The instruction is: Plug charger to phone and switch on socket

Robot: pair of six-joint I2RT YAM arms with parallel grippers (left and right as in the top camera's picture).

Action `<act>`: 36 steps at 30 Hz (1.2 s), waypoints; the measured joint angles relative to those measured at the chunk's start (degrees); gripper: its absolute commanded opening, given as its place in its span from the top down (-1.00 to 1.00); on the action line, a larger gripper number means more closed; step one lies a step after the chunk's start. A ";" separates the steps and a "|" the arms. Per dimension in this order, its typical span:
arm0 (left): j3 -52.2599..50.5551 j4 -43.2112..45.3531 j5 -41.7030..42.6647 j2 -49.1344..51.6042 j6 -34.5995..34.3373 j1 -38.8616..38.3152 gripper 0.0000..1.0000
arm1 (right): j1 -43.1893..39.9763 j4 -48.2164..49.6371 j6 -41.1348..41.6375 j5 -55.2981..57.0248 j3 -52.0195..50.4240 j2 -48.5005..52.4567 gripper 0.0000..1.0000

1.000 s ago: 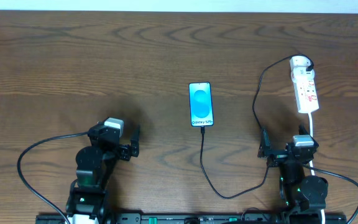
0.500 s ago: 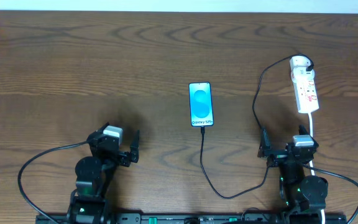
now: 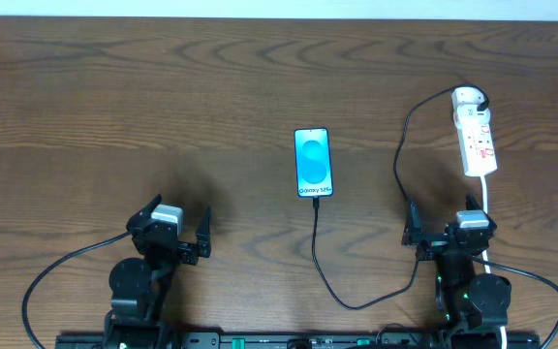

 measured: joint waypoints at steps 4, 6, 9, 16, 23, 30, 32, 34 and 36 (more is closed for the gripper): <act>0.00 -0.02 0.00 -0.09 0.00 0.00 -0.87 | 0.00 0.00 0.00 0.00 0.00 0.00 -0.98; 0.02 -0.02 0.00 -0.42 0.00 0.00 -0.87 | 0.00 0.00 0.00 0.00 0.00 0.00 -0.98; 0.02 -0.04 0.00 -1.70 0.00 0.00 -0.87 | 0.00 0.00 0.00 0.00 0.00 0.00 -0.98; 0.02 -0.09 -0.02 -6.58 0.00 0.00 -0.87 | 0.00 -0.02 0.00 0.00 0.00 0.00 -0.98; 0.26 -0.81 -2.64 -8.57 -0.22 0.00 -0.87 | 0.00 -0.02 0.00 0.00 0.00 0.00 -0.99; 0.46 -1.49 -6.34 -8.57 -0.24 0.00 -0.87 | 0.00 -0.02 0.00 0.00 0.00 0.00 -0.99; 0.46 -1.49 -6.32 -8.57 -0.24 0.00 -0.87 | 0.00 -0.02 0.00 0.00 0.00 0.00 -0.99; 0.46 -1.49 -6.40 -8.57 -0.24 0.00 -0.87 | 0.00 -0.02 0.00 0.00 0.00 0.00 -0.99; 0.46 -1.53 -6.95 -8.57 -0.46 0.00 -0.87 | 0.00 -0.02 0.00 0.00 0.00 0.00 -0.99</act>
